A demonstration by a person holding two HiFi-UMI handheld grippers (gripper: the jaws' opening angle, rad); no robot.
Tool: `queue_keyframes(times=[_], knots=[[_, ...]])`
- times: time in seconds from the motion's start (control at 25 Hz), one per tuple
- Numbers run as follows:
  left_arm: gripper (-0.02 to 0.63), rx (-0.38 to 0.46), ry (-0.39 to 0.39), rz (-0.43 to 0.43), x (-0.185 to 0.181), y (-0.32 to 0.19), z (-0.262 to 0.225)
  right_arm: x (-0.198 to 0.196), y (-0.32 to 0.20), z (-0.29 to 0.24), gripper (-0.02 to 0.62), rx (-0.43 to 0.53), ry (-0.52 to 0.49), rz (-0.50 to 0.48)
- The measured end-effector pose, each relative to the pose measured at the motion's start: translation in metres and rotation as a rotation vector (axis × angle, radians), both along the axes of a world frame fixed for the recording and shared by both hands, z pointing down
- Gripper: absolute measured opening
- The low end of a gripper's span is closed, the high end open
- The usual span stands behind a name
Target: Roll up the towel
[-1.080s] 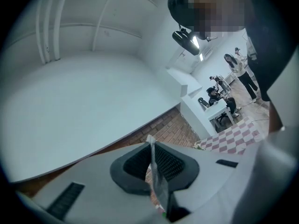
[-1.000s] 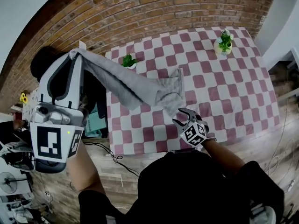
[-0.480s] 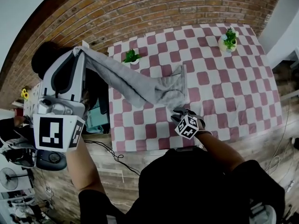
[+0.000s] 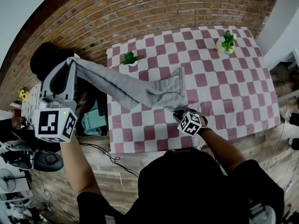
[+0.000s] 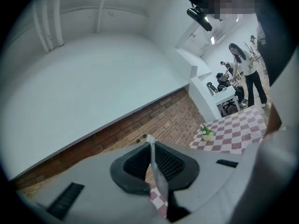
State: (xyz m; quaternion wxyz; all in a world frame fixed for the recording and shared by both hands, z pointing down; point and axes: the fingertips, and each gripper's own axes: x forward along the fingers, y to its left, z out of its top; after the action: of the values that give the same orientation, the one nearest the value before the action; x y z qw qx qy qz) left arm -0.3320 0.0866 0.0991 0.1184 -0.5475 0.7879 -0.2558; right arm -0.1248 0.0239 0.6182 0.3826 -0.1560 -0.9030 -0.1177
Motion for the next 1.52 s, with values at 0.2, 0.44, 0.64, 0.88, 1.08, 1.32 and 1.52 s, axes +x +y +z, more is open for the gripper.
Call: queue_keyframes(times=[0.2,0.44,0.64,0.88,1.08,1.32,1.52], knots=[[0.029,0.001,0.063,-0.115,-0.051,0.029,0.029,0.017,-0.07,-0.067,0.037,0.055,-0.153,0.148],[0.029,0.021,0.145,-0.213,-0.102,0.053,0.068,0.04,-0.19,-0.182,0.037,0.162,-0.401,0.375],[0.029,0.009,0.217,-0.242,-0.13,0.044,0.096,0.046,-0.283,-0.25,0.037,0.312,-0.479,0.487],[0.028,0.001,0.222,-0.241,-0.151,-0.005,0.1,0.057,-0.401,-0.313,0.037,0.38,-0.535,0.686],[0.028,0.101,0.127,-0.124,-0.126,-0.029,0.062,0.098,-0.437,-0.4,0.038,0.475,-0.742,0.774],[0.028,0.062,0.086,0.004,-0.07,0.002,0.119,0.168,-0.404,-0.374,0.038,0.46,-0.74,0.774],[0.028,-0.126,0.153,0.04,-0.023,0.039,0.223,0.219,-0.365,-0.274,0.04,0.319,-0.598,0.827]])
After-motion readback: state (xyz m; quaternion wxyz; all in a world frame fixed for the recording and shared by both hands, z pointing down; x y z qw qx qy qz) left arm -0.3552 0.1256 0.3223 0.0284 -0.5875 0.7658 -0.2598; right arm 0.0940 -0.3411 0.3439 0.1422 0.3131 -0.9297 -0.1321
